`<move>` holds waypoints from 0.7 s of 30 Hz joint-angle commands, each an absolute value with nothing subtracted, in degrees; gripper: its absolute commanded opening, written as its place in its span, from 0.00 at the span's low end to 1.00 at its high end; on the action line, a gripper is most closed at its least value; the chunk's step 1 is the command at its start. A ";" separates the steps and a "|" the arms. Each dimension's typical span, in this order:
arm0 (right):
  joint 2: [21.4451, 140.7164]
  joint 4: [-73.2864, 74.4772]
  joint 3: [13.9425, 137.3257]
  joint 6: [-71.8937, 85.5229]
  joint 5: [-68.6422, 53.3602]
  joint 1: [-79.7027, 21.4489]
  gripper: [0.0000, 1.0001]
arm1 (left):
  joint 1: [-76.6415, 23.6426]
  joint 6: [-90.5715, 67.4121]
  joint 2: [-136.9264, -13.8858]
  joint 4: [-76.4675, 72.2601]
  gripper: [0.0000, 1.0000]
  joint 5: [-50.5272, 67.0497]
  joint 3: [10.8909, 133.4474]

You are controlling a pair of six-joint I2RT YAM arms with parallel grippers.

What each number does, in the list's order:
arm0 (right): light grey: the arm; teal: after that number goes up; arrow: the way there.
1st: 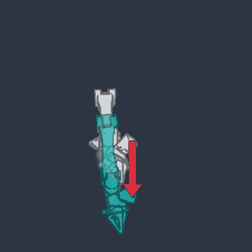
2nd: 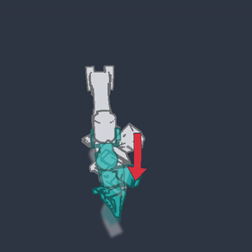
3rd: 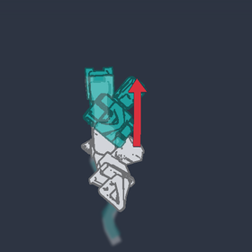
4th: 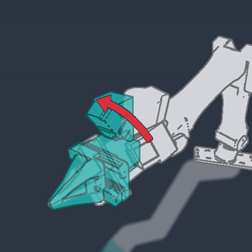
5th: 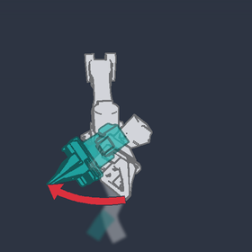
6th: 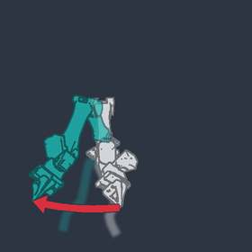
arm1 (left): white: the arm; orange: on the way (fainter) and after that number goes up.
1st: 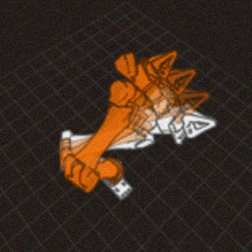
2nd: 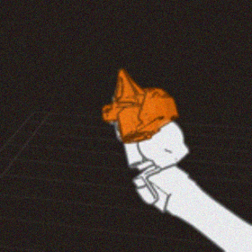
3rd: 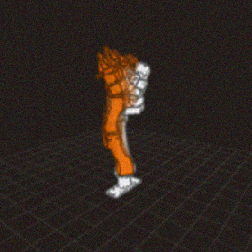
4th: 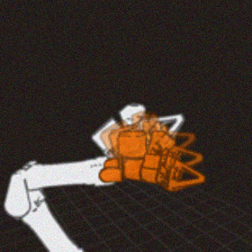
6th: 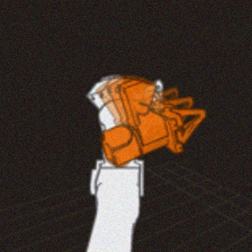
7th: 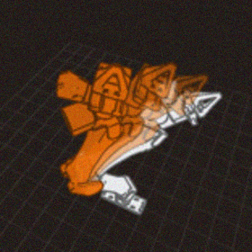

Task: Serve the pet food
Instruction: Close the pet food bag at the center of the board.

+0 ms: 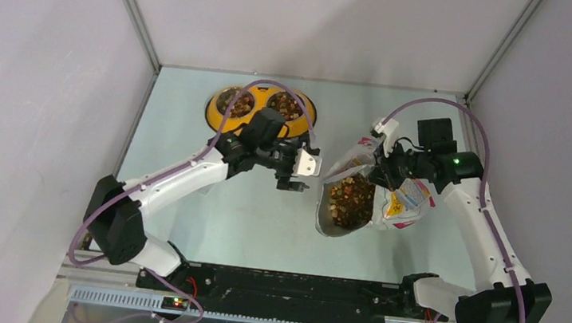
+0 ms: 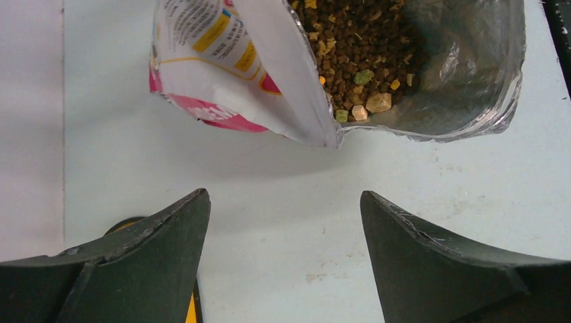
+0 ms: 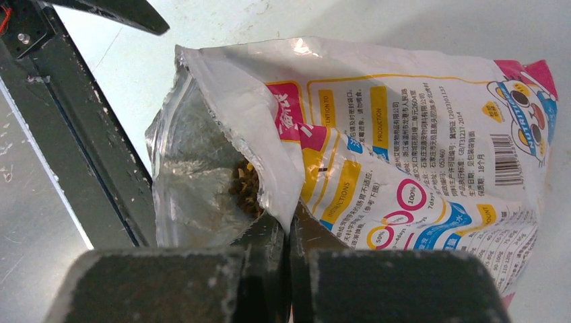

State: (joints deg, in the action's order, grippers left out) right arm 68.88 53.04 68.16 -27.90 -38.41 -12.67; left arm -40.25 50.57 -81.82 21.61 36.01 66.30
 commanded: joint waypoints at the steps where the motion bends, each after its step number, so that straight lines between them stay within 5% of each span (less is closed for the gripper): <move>1: 65.68 52.91 69.35 -27.79 -44.36 -11.67 0.00 | -42.01 53.32 -83.84 23.85 0.86 36.35 69.42; 21: 68.86 52.51 69.38 -27.81 -44.68 -11.54 0.00 | -48.22 54.01 -91.42 26.97 0.66 29.00 76.23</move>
